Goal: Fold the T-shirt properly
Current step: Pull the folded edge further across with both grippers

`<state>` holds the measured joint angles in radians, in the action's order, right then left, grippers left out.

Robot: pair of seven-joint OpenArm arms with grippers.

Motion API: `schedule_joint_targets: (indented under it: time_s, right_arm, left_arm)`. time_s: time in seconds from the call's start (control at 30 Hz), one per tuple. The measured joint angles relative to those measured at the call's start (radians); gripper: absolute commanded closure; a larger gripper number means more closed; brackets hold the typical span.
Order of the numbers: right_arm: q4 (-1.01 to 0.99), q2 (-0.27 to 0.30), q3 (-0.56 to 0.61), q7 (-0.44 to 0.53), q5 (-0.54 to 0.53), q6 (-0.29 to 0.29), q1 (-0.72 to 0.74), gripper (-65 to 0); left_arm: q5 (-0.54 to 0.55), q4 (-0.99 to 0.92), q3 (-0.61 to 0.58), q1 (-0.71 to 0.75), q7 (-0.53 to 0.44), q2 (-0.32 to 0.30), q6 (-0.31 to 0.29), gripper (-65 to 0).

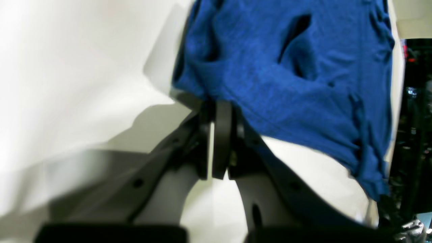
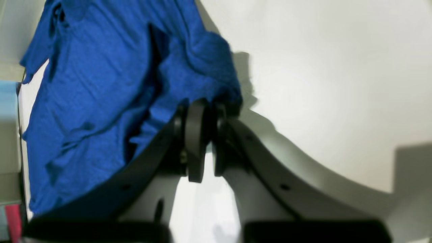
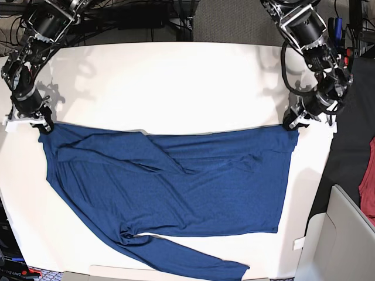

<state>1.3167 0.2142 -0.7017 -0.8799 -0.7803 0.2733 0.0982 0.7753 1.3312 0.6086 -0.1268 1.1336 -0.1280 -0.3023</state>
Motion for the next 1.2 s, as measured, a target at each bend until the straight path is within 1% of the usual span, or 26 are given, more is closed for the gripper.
schedule_joint_targets:
  time_s: [0.13,0.23,0.37,0.53,0.7,0.77,0.87,1.03,1.1,1.2]
  right_arm:
    - [0.051,-0.005,0.002,-0.004,-0.003,0.004,-0.055,-1.4]
    - [0.076,-0.005,-0.031,-0.005,-0.047,0.009,-0.096,-1.4]
    - [0.076,-0.004,-0.082,-0.006,-0.045,0.003,-0.112,-1.4]
    - [0.076,-0.005,-0.098,-0.023,-0.048,0.01,-0.112,-1.4]
    - [0.097,-0.005,-0.122,-0.027,-0.053,0.008,-0.137,-1.4]
    - [0.11,-0.005,-0.127,-0.029,-0.054,0.009,-0.14,-1.4]
    - [0.115,-0.005,-0.128,-0.029,-0.056,0.01,-0.14,-1.4]
    - [0.115,-0.005,-0.128,-0.029,-0.056,0.009,-0.14,-1.4]
    - [0.116,-0.005,-0.128,-0.029,-0.056,0.01,-0.14,-1.4]
    - [0.117,-0.005,-0.128,-0.029,-0.056,0.01,-0.14,-1.4]
  left_arm:
    - [0.004,0.043,-0.005,0.024,0.0,0.001,-0.004,-0.2]
    - [0.002,0.07,-0.005,0.058,0.0,0.0,-0.003,-0.2]
    - [-0.003,0.084,-0.003,0.068,0.016,0.001,-0.001,-0.2]
    - [0.006,0.117,-0.004,0.051,0.027,0.003,-0.003,-0.2]
    - [0.003,0.113,-0.003,0.061,0.039,0.003,-0.003,-0.6]
    - [0.003,0.094,-0.003,0.06,0.031,0.002,-0.004,-2.8]
    - [0.0,0.045,-0.002,0.055,0.024,0.003,-0.003,-8.8]
    - [0.02,0.04,0.001,0.051,0.022,0.003,-0.004,-17.7]
    - [0.045,0.037,0.001,0.051,0.021,0.003,-0.004,-19.9]
    - [0.056,0.036,0.001,0.051,0.022,0.003,-0.003,-20.4]
